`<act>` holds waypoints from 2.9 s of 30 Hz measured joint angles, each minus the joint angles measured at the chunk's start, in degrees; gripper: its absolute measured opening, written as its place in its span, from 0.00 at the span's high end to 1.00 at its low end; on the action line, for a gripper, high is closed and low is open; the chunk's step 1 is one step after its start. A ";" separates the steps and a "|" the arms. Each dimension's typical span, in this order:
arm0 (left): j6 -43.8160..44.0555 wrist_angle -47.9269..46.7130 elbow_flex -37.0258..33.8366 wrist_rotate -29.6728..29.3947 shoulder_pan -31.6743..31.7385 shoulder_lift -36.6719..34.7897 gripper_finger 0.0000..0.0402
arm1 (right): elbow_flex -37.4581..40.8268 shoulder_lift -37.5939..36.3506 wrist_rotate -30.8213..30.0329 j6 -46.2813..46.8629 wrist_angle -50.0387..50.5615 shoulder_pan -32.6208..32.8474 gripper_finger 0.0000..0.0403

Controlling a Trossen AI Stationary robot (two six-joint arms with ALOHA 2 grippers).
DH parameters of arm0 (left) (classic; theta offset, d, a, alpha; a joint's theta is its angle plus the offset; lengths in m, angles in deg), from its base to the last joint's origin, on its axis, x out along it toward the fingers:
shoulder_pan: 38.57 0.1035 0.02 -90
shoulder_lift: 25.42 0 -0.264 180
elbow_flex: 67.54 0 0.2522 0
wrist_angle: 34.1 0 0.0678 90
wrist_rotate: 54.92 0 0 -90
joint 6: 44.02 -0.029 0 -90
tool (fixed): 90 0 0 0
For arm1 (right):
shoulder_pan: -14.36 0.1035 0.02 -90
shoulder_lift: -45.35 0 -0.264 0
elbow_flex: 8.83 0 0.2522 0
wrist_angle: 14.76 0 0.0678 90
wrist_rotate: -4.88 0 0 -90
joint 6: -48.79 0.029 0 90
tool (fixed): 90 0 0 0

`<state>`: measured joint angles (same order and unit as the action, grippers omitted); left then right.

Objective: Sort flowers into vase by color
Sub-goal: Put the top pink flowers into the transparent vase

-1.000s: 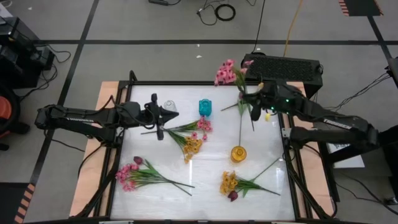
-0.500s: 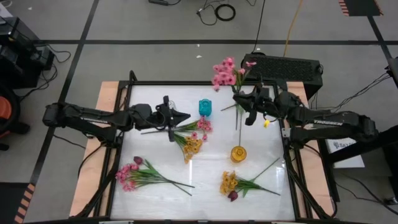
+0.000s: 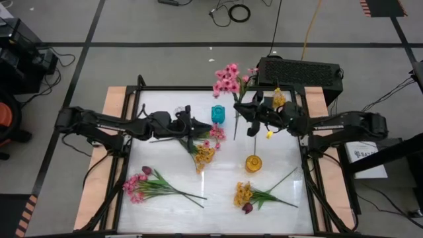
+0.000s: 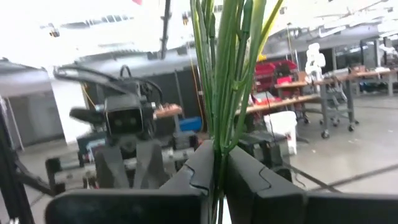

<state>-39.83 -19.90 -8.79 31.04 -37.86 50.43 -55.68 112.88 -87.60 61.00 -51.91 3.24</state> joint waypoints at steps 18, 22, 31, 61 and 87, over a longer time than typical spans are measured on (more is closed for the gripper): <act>3.04 6.98 2.40 2.34 0.02 8.97 0.65 | -0.04 8.67 1.16 3.36 -14.70 1.84 0.95; 2.99 10.08 2.40 2.65 0.06 10.49 0.63 | -0.04 9.10 1.22 3.02 -15.06 1.86 0.95; 4.72 18.50 3.45 1.62 2.06 13.88 0.36 | -0.04 9.45 1.39 1.90 -14.90 1.86 0.95; 2.91 9.61 10.73 7.70 3.29 15.51 0.46 | -5.49 9.43 4.33 -3.91 -2.07 3.89 0.95; 2.54 6.75 10.71 12.16 5.44 14.61 0.98 | -5.42 9.39 4.27 -2.65 -0.26 4.11 0.91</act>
<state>-37.30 -13.15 1.92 43.20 -32.42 65.04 -61.10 122.27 -83.33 58.35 -52.17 7.35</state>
